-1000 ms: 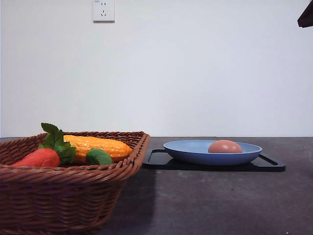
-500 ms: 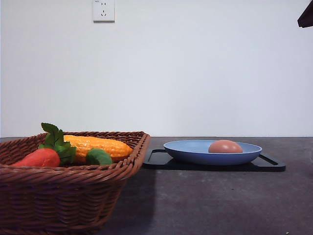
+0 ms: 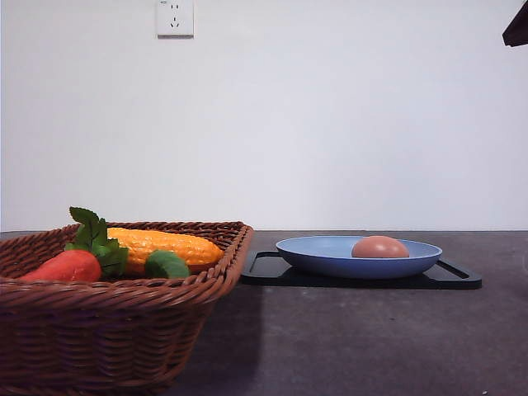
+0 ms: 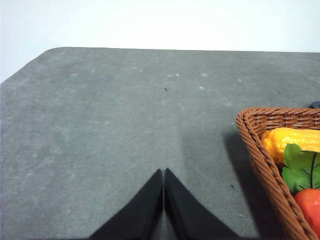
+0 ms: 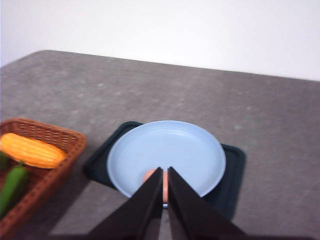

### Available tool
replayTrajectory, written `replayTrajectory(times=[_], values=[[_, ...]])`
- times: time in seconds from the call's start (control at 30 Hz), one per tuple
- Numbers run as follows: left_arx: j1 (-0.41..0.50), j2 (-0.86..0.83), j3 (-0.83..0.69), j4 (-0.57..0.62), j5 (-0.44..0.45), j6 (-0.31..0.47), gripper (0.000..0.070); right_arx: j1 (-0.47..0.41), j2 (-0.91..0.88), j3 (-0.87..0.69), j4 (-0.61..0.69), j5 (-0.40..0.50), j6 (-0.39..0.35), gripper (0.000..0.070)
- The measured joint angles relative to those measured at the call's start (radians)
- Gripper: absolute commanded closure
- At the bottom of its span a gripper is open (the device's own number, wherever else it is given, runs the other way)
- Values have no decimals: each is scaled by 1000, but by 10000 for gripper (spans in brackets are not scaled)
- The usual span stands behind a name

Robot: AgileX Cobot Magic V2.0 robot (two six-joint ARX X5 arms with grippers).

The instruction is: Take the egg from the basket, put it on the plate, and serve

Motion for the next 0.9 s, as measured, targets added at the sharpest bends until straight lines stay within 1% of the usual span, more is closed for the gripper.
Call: replayTrajectory(times=[0.1, 0.17, 0.3, 0.43, 0.5, 0.57, 0.7, 0.9], values=[[0, 0, 0, 0, 0, 0, 700, -27, -56, -27, 6, 38, -55, 700], [0, 0, 0, 0, 0, 0, 700, -73, -101, -59, 19, 31, -89, 700], [0, 0, 0, 0, 0, 0, 700, -202, -169, -173, 100, -67, -117, 700], [0, 0, 0, 0, 0, 0, 700, -337, -260, -314, 147, -158, -122, 700], [0, 0, 0, 0, 0, 0, 700, -382, -306, -364, 162, -190, -122, 700], [0, 0, 0, 0, 0, 0, 700, -408, -350, -403, 165, -207, -122, 700], [0, 0, 0, 0, 0, 0, 700, -440, -409, -458, 165, -209, -121, 700], [0, 0, 0, 0, 0, 0, 700, -456, -441, -465, 125, -210, -115, 700]])
